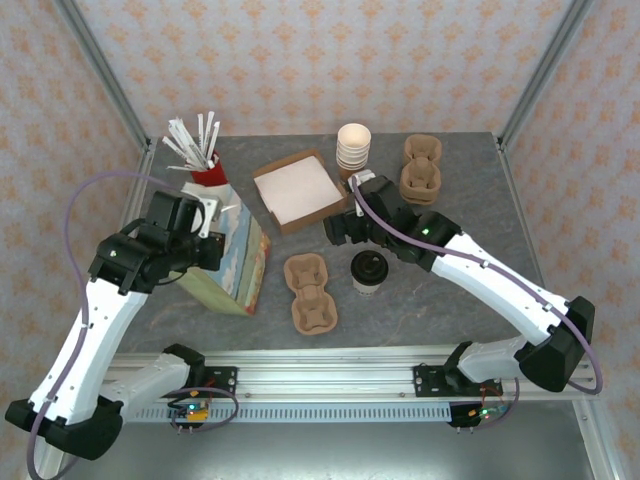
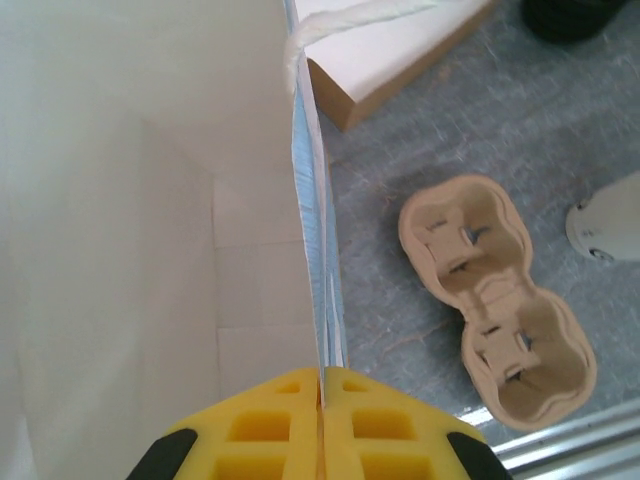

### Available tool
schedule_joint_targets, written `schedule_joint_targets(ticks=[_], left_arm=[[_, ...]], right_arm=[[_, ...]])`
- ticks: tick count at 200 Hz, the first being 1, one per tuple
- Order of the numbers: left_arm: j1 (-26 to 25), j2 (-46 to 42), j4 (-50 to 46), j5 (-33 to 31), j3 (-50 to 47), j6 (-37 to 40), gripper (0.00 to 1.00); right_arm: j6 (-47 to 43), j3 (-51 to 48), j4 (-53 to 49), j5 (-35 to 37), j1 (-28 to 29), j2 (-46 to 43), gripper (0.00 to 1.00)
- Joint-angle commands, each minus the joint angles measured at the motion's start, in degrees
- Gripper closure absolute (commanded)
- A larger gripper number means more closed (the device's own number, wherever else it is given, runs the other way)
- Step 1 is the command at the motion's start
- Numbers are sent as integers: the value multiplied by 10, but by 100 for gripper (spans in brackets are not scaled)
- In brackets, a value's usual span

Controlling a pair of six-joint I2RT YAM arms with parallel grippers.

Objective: Pack the takeout coffee

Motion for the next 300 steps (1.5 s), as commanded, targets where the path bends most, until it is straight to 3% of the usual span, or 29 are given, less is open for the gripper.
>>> schedule_joint_targets(ticks=[1,32,76,134,193,249,277,300], left_arm=[[-34,14,20,-13,-11,20,100],[-109,38,36,-25,-6,38,100],[-149,79,52,-43,16,57,100],[-155,111,57,-91,55,64,100],[-155,113,58,-95,52,58,100],[-156,105,52,-96,81,15,60],[-174,90,45,-130,126,-48,53],[-231,90,33,-176,164,-84,50]], right_arm=[[6,21,-21,25,-5,-4,1],[7,32,-32,36,-12,3,1],[15,42,-36,27,-32,5,1],[25,40,-46,19,-35,2,0],[25,17,-43,33,-34,-22,1],[30,13,-46,32,-35,-23,1],[28,19,-48,38,-35,-21,1],[27,28,-54,38,-49,-19,1]])
